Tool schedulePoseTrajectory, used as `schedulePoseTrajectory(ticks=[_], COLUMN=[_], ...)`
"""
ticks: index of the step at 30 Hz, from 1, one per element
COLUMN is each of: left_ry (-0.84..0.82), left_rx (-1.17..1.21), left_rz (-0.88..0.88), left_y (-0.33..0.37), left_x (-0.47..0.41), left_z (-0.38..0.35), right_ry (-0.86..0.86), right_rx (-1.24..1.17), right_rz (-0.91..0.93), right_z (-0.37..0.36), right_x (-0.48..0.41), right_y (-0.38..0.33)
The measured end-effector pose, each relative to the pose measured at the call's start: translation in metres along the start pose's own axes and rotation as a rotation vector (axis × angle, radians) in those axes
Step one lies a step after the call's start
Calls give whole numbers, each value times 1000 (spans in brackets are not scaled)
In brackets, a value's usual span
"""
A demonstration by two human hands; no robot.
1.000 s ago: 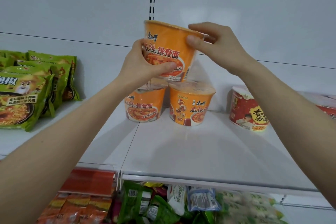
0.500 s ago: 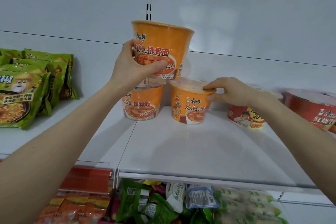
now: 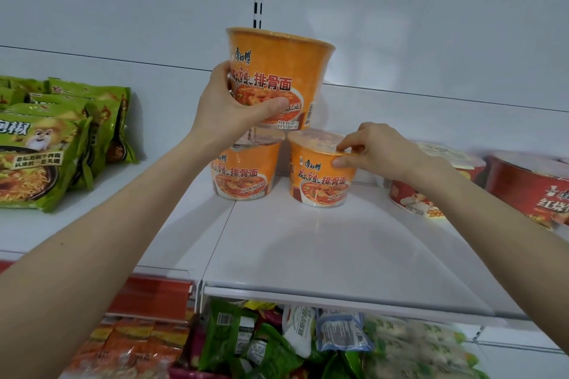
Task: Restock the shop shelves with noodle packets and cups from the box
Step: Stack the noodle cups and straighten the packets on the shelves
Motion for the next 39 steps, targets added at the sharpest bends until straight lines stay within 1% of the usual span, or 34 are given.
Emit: schedulePoseTrajectory(ticks=[10, 20, 27, 33, 35, 37, 38, 39], left_ry=[-2, 8, 16, 15, 11, 6, 2, -2], left_rx=[-7, 16, 28, 29, 34, 33, 33, 35], left_rz=[-1, -12, -20, -19, -21, -24, -26, -29], left_y=[-4, -2, -2, -1, 0, 1, 2, 4], left_x=[1, 1, 1, 3, 5, 7, 7, 9], left_z=[-1, -2, 1, 3, 3, 2, 2, 2], right_ry=[-10, 14, 19, 15, -12, -43, -10, 71], right_rx=[49, -12, -51, -23, -28, -116, -211, -324], right_rz=[-25, -34, -36, -27, -27, -53, -64, -68], right_z=[-1, -5, -9, -8, -9, -4, 6, 22], right_x=[0, 4, 1, 1, 0, -2, -4, -4], right_y=[-5, -5, -18, -19, -18, -12, -10, -10])
Point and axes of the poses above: each hand's wrist, its own x-axis away from the middle knuckle, its own z-axis out of the back of the hand, y = z × x, the point moved 10 cm from there along -x, towards the middle knuckle, and after that the axes turned 8 degrees about -x, right-handed, at the moved point
